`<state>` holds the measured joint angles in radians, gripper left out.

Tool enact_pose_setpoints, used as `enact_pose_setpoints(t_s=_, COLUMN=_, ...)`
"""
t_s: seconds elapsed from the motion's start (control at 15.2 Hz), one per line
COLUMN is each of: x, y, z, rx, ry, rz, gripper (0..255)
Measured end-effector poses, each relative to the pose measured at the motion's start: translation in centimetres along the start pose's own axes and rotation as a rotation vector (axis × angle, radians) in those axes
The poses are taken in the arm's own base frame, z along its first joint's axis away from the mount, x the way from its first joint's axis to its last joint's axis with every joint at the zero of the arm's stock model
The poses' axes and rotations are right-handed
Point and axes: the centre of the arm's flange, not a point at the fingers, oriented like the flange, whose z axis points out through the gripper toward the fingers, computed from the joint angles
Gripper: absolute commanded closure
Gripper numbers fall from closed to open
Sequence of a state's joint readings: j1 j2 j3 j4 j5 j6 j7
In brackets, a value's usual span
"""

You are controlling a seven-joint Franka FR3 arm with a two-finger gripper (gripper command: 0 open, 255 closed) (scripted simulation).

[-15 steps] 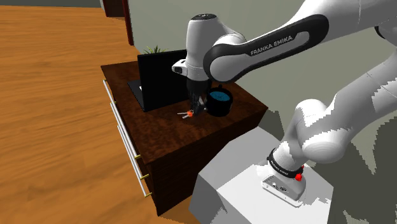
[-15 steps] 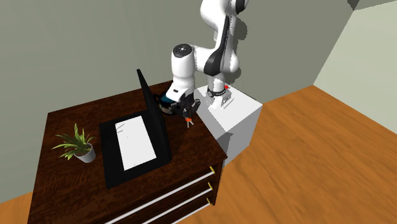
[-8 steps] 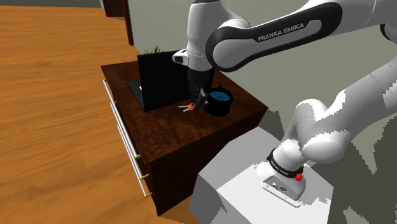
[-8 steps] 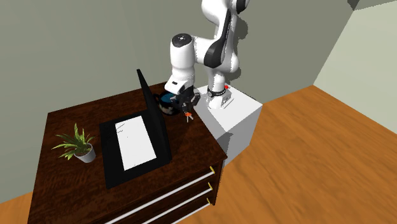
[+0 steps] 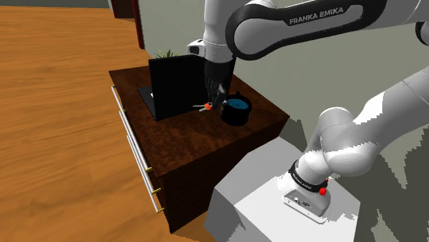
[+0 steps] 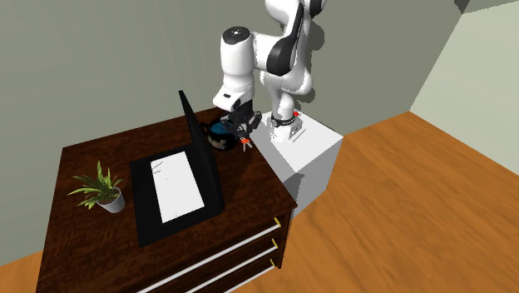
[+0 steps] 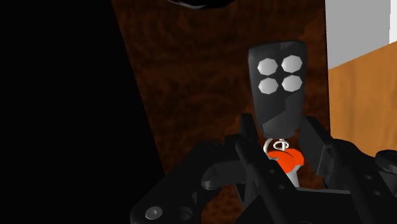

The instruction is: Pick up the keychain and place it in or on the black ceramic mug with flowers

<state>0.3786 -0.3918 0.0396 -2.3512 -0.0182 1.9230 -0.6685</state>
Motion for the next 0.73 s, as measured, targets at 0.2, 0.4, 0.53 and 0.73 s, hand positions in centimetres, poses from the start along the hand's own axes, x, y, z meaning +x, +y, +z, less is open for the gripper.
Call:
enact_pose_setpoints(t_s=0.2, x=0.0, y=0.0, z=-1.7, rx=0.0, ry=0.0, rz=0.0, gripper=255)
enact_pose_setpoints(t_s=0.4, x=-1.5, y=0.5, z=-2.6, rx=0.0, ry=0.0, rz=0.001, gripper=255)
enact_pose_setpoints(t_s=0.53, x=-3.7, y=1.4, z=-2.6, rx=0.0, ry=0.0, rz=0.001, gripper=255)
enact_pose_setpoints(t_s=0.73, x=-7.2, y=3.4, z=-2.9, rx=0.0, ry=0.0, rz=0.002, gripper=255)
